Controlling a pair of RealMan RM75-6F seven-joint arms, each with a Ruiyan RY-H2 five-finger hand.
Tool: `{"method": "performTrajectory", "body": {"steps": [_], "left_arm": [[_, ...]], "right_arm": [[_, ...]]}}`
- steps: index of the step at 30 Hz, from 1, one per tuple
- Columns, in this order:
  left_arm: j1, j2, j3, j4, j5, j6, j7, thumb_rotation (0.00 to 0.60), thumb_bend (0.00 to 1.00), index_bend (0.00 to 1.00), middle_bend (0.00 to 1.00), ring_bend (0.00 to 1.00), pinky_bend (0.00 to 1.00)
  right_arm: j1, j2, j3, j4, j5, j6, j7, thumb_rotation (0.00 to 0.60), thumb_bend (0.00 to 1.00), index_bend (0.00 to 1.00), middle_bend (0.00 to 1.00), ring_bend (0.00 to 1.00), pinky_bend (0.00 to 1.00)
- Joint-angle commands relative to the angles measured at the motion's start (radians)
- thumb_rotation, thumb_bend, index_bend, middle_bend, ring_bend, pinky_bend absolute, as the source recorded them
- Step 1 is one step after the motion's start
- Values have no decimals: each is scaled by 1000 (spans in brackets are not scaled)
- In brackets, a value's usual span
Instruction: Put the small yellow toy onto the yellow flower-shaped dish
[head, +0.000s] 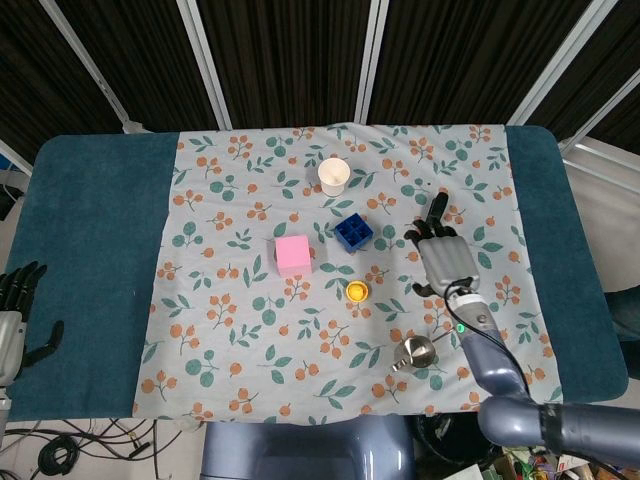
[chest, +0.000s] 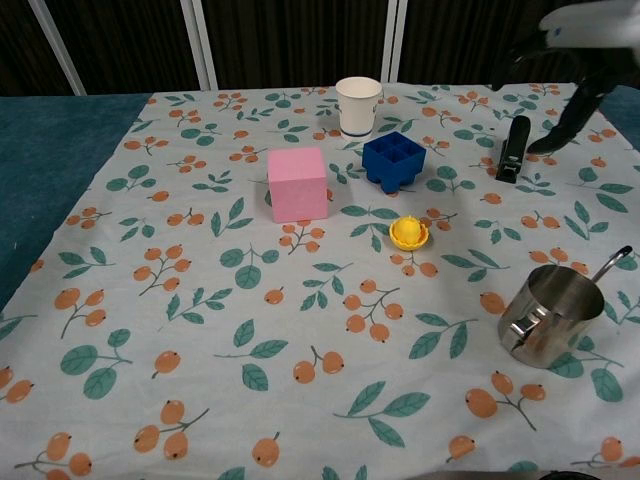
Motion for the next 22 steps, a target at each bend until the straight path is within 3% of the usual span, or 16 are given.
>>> {"method": "performTrajectory", "body": {"steps": [1, 4, 9, 14, 17, 22], "left_arm": [[2, -2, 2, 0, 2, 3, 4, 600, 411, 0, 26, 0, 0], [5, -4, 3, -1, 6, 11, 10, 600, 411, 0, 26, 0, 0], [8, -5, 3, -2, 8, 17, 13, 600, 413, 0, 25, 0, 0], [12, -8, 7, -3, 17, 25, 19, 600, 414, 0, 25, 0, 0], [13, -11, 8, 1, 26, 32, 23, 600, 414, 0, 26, 0, 0], [16, -7, 8, 0, 24, 34, 10, 600, 414, 0, 25, 0, 0]], "right_arm": [[-195, 152, -89, -130, -227, 99, 186, 600, 106, 199, 55, 3, 156], [-354, 189, -177, -140, -448, 232, 314, 600, 106, 184, 53, 2, 156], [-472, 162, -230, -82, -591, 353, 395, 600, 106, 119, 28, 2, 156], [-583, 111, -281, 11, -698, 458, 465, 600, 106, 65, 7, 1, 156], [-657, 53, -314, 138, -759, 516, 470, 600, 106, 63, 5, 0, 156], [-690, 4, -288, 210, -765, 509, 516, 600, 106, 25, 0, 0, 156]]}}
